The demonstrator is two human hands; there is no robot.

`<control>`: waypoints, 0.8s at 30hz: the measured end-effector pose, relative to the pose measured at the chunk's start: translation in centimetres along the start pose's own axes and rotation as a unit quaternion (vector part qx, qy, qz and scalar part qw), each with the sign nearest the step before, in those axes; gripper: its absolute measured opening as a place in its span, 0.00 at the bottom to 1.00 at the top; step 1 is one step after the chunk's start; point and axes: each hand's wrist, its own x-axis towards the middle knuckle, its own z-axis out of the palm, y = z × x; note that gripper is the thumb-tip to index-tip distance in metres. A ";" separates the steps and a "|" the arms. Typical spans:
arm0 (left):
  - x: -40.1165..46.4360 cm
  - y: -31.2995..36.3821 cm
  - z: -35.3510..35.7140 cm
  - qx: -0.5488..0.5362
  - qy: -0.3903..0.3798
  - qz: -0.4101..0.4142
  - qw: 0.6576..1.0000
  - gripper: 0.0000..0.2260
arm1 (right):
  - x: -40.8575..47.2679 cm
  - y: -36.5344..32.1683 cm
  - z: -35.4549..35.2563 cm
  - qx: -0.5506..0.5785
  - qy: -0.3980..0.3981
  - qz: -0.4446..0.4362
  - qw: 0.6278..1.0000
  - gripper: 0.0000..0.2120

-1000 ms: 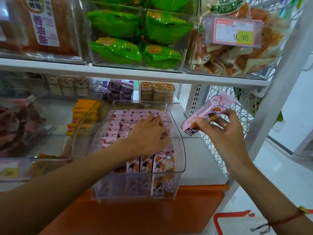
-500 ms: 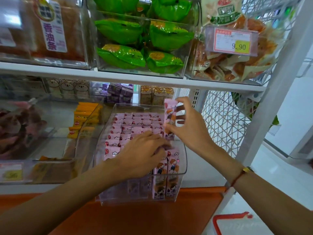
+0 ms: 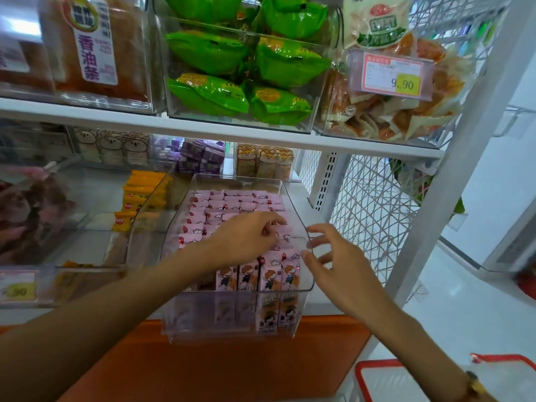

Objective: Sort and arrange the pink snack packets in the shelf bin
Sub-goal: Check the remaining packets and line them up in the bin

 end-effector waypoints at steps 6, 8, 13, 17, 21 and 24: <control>2.7 1.0 -1.0 0.114 -0.097 0.004 0.989 0.14 | -0.6 1.0 0.9 0.033 -0.002 0.014 0.999 0.15; 2.6 1.2 -1.3 0.119 -0.112 0.008 0.987 0.15 | -0.7 1.2 1.2 0.039 -0.007 0.010 0.999 0.15; 1.2 1.1 -0.6 0.105 -0.058 0.029 0.992 0.12 | -0.5 1.0 0.9 0.028 0.016 -0.003 0.999 0.15; 1.1 1.4 -0.1 0.051 -0.032 0.006 0.998 0.11 | -0.6 0.7 0.8 -0.004 0.039 -0.035 0.999 0.17; 1.1 1.2 -0.2 0.005 0.069 -0.015 0.997 0.09 | -0.5 0.6 0.7 -0.021 0.030 -0.037 0.999 0.18; 0.8 1.6 -0.9 -0.131 0.168 -0.037 0.976 0.09 | -0.1 0.3 0.3 0.002 0.021 -0.023 1.000 0.18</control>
